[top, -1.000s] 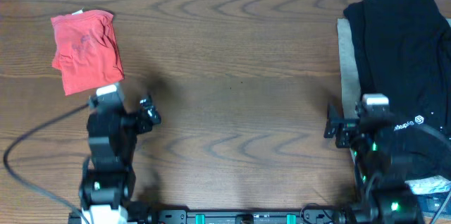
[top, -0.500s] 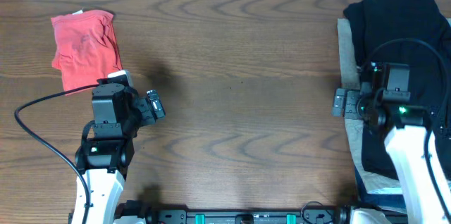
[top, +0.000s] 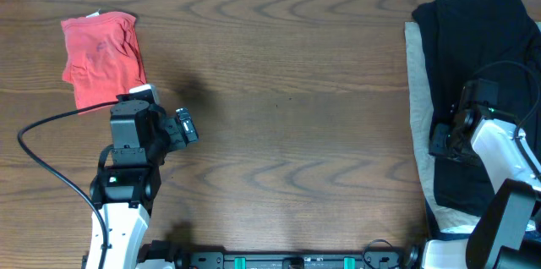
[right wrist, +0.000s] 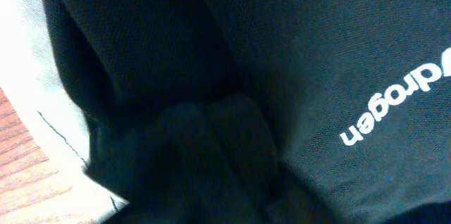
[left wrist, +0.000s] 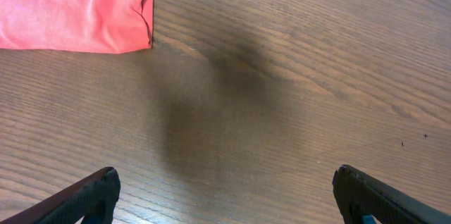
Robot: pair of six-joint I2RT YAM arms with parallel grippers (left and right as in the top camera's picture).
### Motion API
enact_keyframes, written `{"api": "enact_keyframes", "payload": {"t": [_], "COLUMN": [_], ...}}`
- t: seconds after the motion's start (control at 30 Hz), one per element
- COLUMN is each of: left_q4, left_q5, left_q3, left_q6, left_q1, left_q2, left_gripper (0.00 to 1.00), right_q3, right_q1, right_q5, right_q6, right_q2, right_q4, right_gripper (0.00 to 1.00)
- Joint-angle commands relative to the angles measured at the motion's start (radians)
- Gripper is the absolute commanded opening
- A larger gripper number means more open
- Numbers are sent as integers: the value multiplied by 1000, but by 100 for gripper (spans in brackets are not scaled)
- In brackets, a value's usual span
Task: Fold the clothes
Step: 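Reach the right gripper to the black shirt and grasp its edge, then drag the black shirt left toward the table center with right gripper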
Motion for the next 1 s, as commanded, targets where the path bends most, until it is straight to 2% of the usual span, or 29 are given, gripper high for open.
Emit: {"api": "enact_keyframes", "payload": {"t": [0.0, 0.2, 0.3, 0.47, 0.57, 0.73, 0.83, 0.97], "left_q4": [-2, -2, -2, -2, 2, 2, 2, 2], "left_q5": [10, 10, 10, 10, 10, 10, 10, 10], "left_q3": [25, 25, 25, 25, 25, 25, 25, 25], "left_q6": [6, 6, 6, 6, 6, 6, 6, 6], "left_q1": [5, 5, 5, 5, 5, 5, 5, 5], "left_q2": [0, 0, 0, 0, 0, 0, 0, 0], "left_gripper": [98, 98, 98, 98, 98, 98, 98, 98], "right_q3": [15, 65, 101, 110, 109, 109, 109, 109], "right_q1": [-6, -6, -6, 22, 100, 350, 513, 712], "right_q5": [11, -121, -266, -786, -971, -994, -954, -787], "right_q6": [13, 8, 0, -138, -168, -143, -23, 163], "right_q2": [0, -87, -141, -201, -201, -198, -190, -173], "right_q4": [0, -58, -81, -89, -92, -22, 114, 344], "right_gripper": [1, 1, 2, 1, 1, 1, 1, 1]}}
